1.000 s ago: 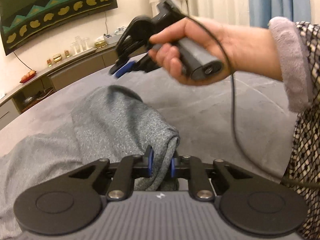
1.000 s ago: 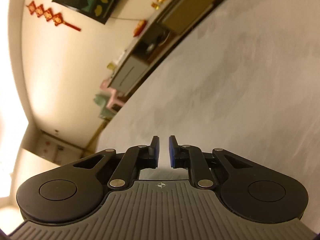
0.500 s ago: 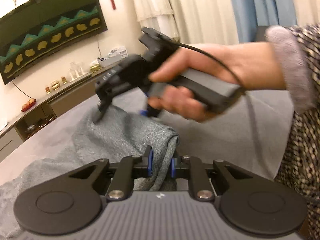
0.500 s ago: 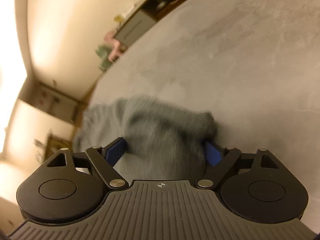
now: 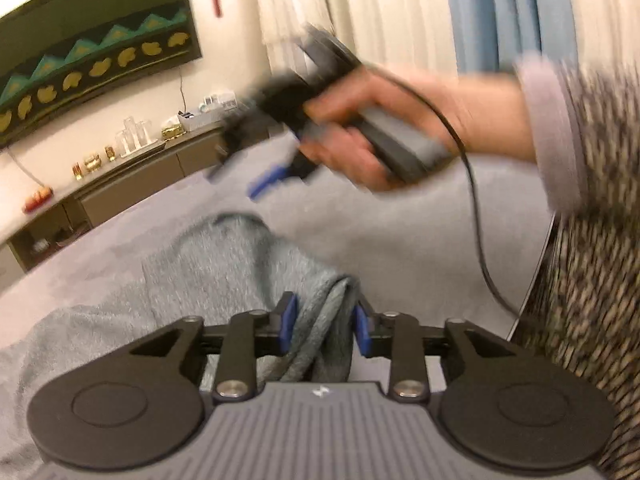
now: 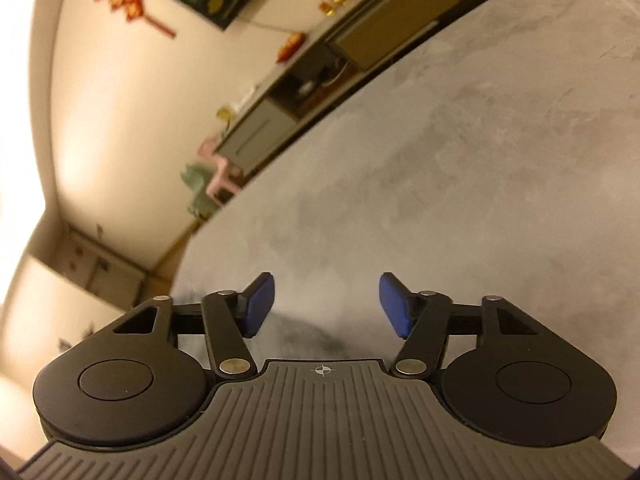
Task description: Fold clothes
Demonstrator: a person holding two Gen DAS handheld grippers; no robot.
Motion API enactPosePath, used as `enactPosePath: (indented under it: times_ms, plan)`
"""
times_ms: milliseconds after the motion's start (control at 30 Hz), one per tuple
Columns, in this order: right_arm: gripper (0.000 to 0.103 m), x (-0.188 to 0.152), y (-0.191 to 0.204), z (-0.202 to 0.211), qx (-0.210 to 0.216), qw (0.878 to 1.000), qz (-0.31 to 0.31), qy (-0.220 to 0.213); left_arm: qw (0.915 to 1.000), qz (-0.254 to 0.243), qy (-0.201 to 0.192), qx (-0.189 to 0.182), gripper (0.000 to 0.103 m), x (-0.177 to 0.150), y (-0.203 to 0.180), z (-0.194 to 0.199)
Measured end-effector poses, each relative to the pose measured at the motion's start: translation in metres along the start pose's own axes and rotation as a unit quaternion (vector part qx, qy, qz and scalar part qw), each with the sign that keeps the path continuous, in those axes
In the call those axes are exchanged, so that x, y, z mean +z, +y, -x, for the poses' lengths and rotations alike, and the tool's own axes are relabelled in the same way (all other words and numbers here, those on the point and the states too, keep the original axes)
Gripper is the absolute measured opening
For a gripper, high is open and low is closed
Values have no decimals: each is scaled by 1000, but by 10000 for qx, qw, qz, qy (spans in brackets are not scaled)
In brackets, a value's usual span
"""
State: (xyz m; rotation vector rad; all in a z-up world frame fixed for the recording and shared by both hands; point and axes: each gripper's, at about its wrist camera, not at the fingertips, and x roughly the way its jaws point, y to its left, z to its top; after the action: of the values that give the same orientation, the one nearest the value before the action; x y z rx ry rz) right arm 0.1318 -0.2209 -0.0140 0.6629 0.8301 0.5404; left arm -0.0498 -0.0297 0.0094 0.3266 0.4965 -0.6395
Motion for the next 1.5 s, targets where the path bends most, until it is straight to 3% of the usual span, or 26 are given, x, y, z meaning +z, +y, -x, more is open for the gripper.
enactPosePath:
  times_ms: [133,200,267,333,533,600,633,700,733,767,833,900,967,1033,1133,1233,1333,1400,1467,1500]
  plan:
    - [59,-11,0,10,-316,9967,732,155,9902,945,-476,-909,40,13,48,22]
    - [57,-19,6,18,-759,9836,1625,202,9877,1065,-524,-1015,43,16,63,22]
    - [56,-32,19,17,-1072,9578,2632,427,9909,1013,-249,-856,44,16,61,7]
    - [49,-43,28,11,-1034,9368,3277,663,9936,918,48,-649,44,13,50,-14]
    - [45,-60,51,-1,-969,8967,4223,901,9967,153,715,-351,46,-2,5,-66]
    - [43,-61,50,-10,-1191,8892,4317,938,9963,102,791,-332,46,-2,4,-70]
    - [35,-58,45,-19,-1385,8896,4259,899,9955,224,831,-408,45,-2,7,-71]
    - [35,-50,35,-29,-1721,8957,4052,627,9943,419,853,-493,39,-1,16,-72]
    - [23,-42,33,-29,-2132,8959,3882,342,9936,487,868,-536,39,-2,19,-71]
    - [2,-33,32,-28,-2537,8936,3701,55,9928,556,884,-580,39,-2,21,-71]
    - [6,-17,29,-14,-2932,8920,3411,-455,9923,605,891,-612,38,-3,23,-69]
    - [8,-3,26,5,-2768,9109,2981,-684,9924,669,836,-609,38,-2,24,-67]
    - [15,-2,17,17,-2136,9461,2396,-442,9910,907,653,-741,38,3,36,-60]
    - [48,-1,8,29,-1484,9724,1789,-196,9899,1215,265,-679,39,14,56,-45]
    - [51,-14,-1,17,-990,9864,1311,94,9833,1817,82,-114,48,28,106,-44]
    - [54,-27,-11,5,-491,9946,826,383,9659,2530,336,445,47,27,158,-73]
    - [62,-40,-20,-7,12,9972,336,670,9465,3149,607,372,46,16,191,-114]
    - [65,-49,-27,-15,347,9957,9,859,9387,3347,753,340,46,11,198,-136]
    - [50,-47,-18,-7,373,9975,198,572,9400,3342,632,275,44,13,197,-141]
    - [17,-46,-14,-3,386,9979,293,428,9397,3363,585,207,36,15,196,-142]
